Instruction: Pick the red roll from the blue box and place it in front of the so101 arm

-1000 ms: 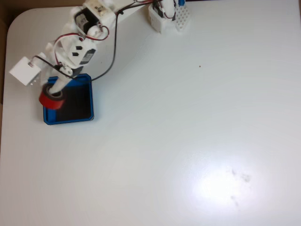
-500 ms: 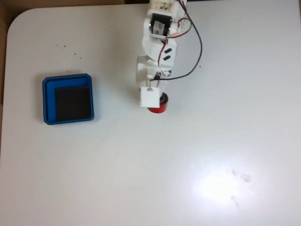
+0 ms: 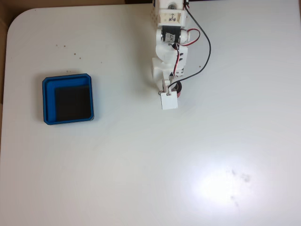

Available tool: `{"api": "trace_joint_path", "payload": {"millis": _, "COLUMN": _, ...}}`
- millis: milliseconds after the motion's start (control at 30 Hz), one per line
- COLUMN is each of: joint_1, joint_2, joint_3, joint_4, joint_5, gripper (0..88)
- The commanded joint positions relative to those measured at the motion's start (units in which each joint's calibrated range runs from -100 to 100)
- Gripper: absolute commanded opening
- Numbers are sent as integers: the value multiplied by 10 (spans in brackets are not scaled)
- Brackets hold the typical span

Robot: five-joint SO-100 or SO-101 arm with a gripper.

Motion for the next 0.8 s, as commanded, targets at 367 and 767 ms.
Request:
{"api": "trace_joint_path", "payload": {"millis": 367, "joint_1": 6, "joint_2": -25, "joint_3": 26, "joint_4": 1, "joint_5": -1, "gripper": 8}}
{"api": "trace_joint_path", "payload": {"millis": 767, "joint_1": 5, "joint_2": -25, "joint_3": 25, "joint_4": 1, "joint_5": 0, "gripper": 68}}
